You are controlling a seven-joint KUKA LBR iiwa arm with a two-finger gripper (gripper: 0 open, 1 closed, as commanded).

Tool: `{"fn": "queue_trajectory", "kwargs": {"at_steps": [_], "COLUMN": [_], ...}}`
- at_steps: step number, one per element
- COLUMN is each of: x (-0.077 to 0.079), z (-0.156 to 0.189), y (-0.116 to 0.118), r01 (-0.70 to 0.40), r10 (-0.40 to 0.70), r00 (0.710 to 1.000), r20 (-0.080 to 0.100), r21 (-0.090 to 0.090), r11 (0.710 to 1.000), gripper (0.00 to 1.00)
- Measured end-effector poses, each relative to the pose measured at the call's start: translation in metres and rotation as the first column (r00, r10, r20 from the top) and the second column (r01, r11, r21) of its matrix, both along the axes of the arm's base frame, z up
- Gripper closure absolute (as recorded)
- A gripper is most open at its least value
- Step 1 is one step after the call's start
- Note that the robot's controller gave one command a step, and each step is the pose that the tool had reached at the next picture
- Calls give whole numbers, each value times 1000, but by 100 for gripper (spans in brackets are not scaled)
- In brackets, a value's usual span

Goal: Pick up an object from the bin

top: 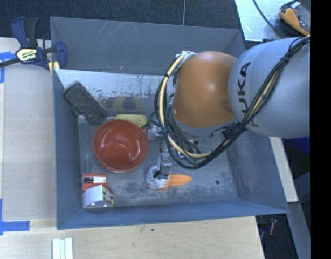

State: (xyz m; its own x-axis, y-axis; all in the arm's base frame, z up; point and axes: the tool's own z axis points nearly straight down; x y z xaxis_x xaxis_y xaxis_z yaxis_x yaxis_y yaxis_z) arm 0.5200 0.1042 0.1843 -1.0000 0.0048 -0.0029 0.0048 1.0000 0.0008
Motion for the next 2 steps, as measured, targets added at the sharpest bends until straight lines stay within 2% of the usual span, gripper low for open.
{"fn": "queue_trajectory", "kwargs": {"at_steps": [1, 2], "x": [0, 20], "z": [0, -81], "y": [0, 46], "r01": [0, -137], "r10": [0, 137], "r00": [1000, 991], "r20": [0, 2], "r21": [0, 3], "r11": [1000, 991], "gripper": [0, 100]}}
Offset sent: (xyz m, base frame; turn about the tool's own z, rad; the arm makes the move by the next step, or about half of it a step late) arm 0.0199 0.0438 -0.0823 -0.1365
